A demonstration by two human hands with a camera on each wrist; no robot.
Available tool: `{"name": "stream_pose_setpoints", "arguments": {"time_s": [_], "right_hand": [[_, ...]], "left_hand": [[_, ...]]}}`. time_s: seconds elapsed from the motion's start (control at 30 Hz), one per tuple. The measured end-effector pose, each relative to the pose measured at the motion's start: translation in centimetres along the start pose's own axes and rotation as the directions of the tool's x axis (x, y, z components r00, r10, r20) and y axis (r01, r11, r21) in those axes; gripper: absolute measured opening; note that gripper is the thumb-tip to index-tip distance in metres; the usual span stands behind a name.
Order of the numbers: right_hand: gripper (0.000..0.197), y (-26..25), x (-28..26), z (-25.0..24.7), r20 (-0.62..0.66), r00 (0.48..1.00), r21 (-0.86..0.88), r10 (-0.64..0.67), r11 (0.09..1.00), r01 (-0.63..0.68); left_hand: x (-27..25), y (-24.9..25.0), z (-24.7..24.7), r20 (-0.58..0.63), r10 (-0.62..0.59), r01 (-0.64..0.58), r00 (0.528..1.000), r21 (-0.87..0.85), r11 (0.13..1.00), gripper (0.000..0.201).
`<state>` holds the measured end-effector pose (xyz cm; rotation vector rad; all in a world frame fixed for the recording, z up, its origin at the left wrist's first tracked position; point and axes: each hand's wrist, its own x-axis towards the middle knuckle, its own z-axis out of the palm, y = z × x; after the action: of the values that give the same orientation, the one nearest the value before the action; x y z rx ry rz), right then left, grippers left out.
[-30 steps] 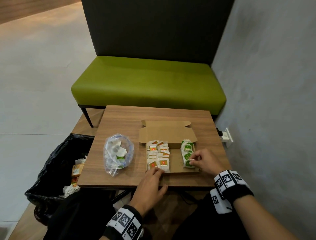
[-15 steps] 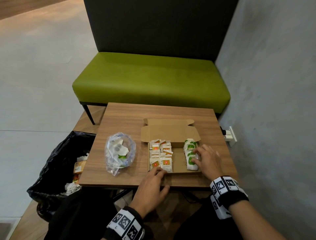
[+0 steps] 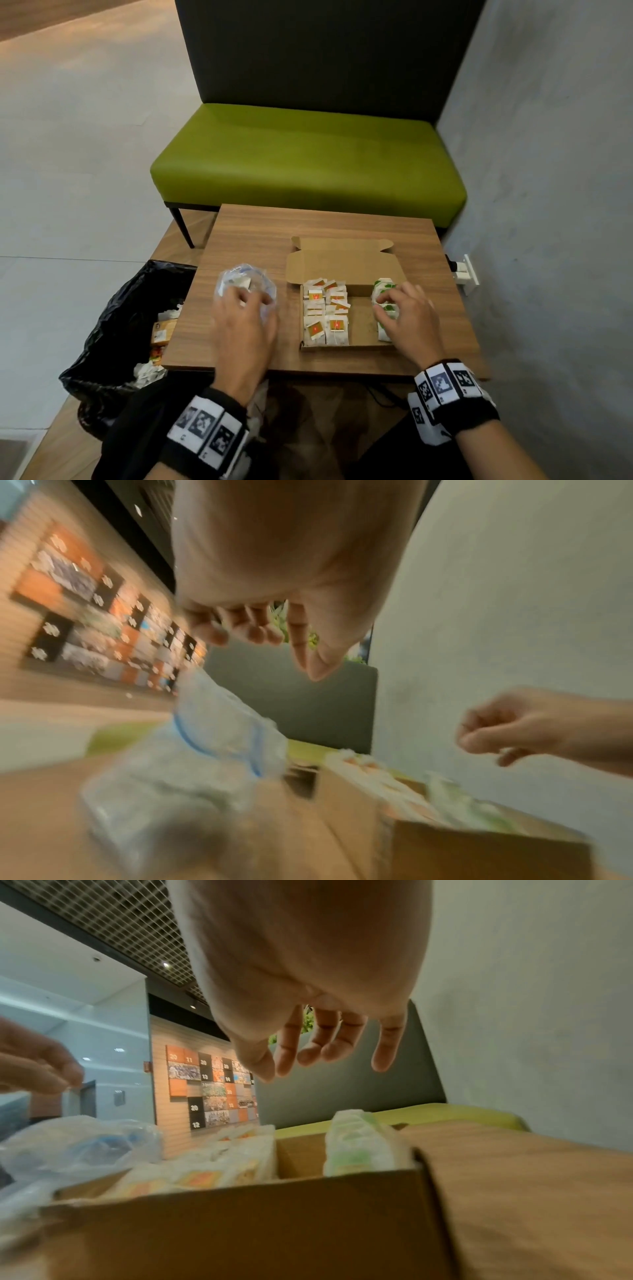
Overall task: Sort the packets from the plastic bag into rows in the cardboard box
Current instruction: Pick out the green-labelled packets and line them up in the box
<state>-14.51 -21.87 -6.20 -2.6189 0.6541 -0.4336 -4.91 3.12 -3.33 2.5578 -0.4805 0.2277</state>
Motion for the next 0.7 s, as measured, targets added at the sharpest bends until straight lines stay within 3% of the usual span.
{"name": "stream_pose_setpoints", "arguments": {"time_s": [0.07, 0.17, 0.23, 0.33, 0.53, 0.7], "right_hand": [[0.007, -2.1, 0.0, 0.4, -0.033, 0.999, 0.043, -0.025, 0.999, 0.027], [0.009, -6.5, 0.0, 1.9, -0.053, 0.991, 0.067, -0.124, 0.99, 0.128], [0.01, -9.7, 0.2, 3.4, -0.045, 0.977, 0.071, -0.209, 0.975, 0.212], [0.01, -14.0, 1.0, 5.7, -0.034, 0.958, 0.065, -0.285, 0.956, 0.286], [0.024, -18.5, 2.8, 9.9, 0.34, 0.904, -0.278, -0.261, 0.89, 0.361], [0.029, -19.5, 3.1, 11.5, 0.442, 0.884, -0.41, -0.152, 0.842, 0.35]], "left_hand": [[1.9, -1.6, -1.0, -0.007, -0.128, 0.127, 0.992, 0.152, 0.98, 0.024], [4.0, -3.8, -1.5, 0.158, -0.259, 0.214, 0.953, 0.255, 0.943, 0.039], [4.4, -4.8, -1.4, 0.273, -0.275, 0.2, 0.922, 0.274, 0.941, 0.049], [4.2, -5.3, -1.3, 0.337, -0.235, 0.175, 0.912, 0.199, 0.964, 0.059], [3.1, -4.6, -1.5, 0.354, -0.216, 0.182, 0.91, 0.129, 0.975, 0.061], [2.9, -4.8, -1.5, 0.37, -0.174, 0.115, 0.912, 0.174, 0.978, 0.057]]}}
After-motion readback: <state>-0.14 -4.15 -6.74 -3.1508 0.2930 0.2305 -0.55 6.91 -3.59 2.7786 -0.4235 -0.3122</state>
